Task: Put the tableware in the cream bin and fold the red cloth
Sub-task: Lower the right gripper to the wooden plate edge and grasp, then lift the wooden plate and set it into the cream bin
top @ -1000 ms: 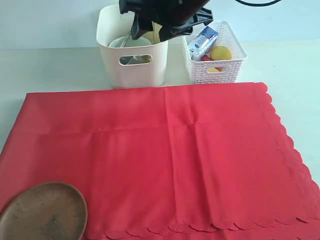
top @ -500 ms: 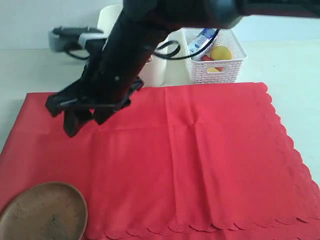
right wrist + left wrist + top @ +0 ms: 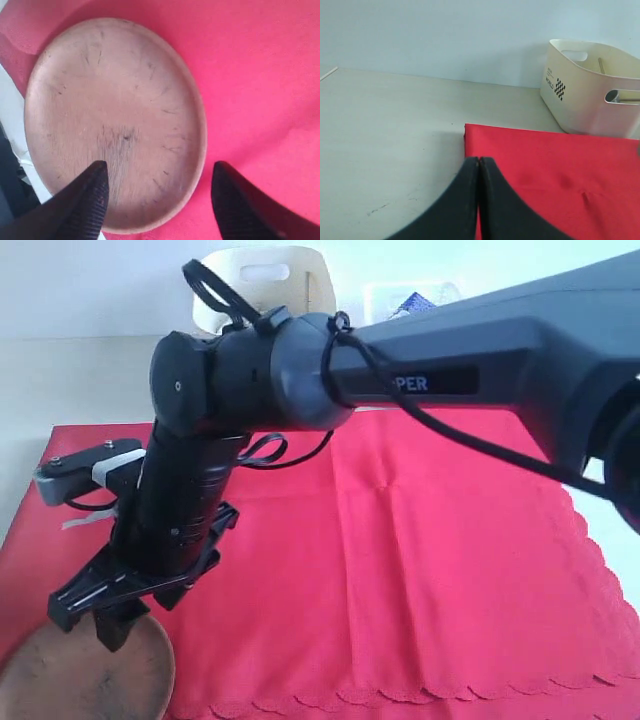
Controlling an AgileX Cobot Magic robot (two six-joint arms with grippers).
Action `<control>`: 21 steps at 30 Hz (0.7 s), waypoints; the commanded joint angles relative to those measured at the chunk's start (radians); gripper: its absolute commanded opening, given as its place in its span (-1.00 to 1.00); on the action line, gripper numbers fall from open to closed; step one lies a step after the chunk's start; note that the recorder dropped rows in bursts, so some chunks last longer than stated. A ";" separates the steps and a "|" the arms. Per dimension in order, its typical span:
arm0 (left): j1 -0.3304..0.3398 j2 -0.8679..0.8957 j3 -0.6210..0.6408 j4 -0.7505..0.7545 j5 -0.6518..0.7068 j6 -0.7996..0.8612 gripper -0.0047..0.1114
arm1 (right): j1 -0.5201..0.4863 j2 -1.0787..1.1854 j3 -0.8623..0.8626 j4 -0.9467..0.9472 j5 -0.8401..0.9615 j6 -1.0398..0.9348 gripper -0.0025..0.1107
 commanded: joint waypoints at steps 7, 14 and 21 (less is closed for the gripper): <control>-0.004 -0.005 0.000 0.005 -0.008 0.000 -0.87 | 0.002 0.068 -0.005 0.071 -0.006 -0.037 -0.04; -0.004 -0.005 0.000 0.005 -0.008 0.000 -0.87 | 0.002 0.117 -0.005 0.081 -0.009 -0.034 -0.40; -0.004 -0.005 0.000 0.005 -0.008 0.000 -0.87 | 0.002 0.110 -0.007 0.094 0.005 -0.003 -0.96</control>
